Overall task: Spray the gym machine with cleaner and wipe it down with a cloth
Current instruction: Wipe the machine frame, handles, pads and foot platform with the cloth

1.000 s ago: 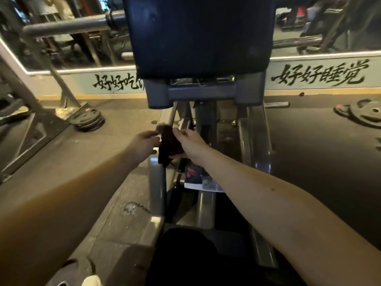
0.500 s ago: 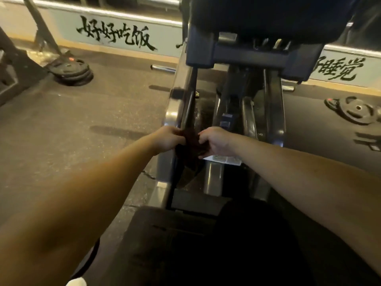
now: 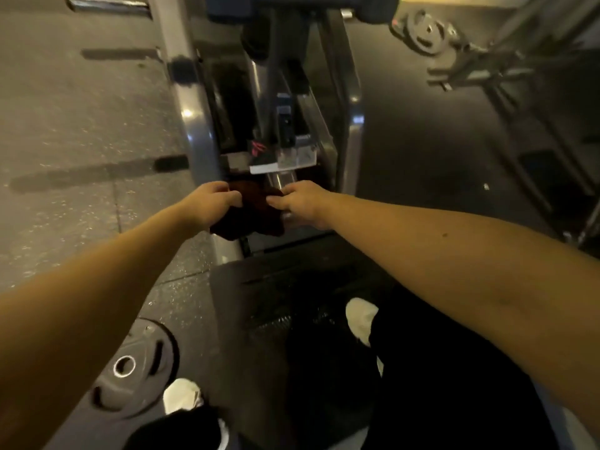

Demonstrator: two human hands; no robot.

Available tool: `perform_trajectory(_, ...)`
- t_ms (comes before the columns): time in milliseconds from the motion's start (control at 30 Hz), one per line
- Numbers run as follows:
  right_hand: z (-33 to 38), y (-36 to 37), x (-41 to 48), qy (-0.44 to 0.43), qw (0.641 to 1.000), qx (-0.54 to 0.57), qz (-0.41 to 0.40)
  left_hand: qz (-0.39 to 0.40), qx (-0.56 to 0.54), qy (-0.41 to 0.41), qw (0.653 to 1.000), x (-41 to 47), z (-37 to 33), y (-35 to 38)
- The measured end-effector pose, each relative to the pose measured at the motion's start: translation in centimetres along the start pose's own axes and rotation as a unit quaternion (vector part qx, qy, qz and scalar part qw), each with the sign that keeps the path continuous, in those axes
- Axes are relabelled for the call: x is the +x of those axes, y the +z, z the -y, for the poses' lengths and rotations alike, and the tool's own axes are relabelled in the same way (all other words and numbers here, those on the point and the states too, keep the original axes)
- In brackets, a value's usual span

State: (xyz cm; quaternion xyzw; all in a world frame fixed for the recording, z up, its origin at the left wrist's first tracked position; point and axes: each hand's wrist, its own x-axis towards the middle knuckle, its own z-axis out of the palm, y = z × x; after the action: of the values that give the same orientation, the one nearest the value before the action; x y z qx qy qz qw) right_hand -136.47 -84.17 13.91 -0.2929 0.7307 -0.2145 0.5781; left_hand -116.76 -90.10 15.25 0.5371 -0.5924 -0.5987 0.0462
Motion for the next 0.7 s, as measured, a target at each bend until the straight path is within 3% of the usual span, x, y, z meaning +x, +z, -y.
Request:
perform_trajectory(100, -1.3, 0.5, -3.9, 0.025, 0.994, 0.106, -0.027, 0.036, 0.005, -0.014, 0.999, -2.3, -0.5, 0.0)
perform_trajectory(300, -5.6, 0.9, -11.9, 0.077, 0.945, 0.288, -0.136, 0.137, 0.084, -0.031, 0.986, -5.4, -2.5, 2.5)
perform_trajectory(567, -10.8, 1.8, -20.8, 0.104, 0.907, 0.357, -0.197, 0.226, 0.223, 0.02, 0.948, -9.3, -4.5, 8.4)
perform_trajectory(700, -13.5, 1.2, -25.5, 0.106, 0.894, 0.379, -0.214, 0.245, 0.216, 0.004, 0.945, -12.1, -5.3, 10.9)
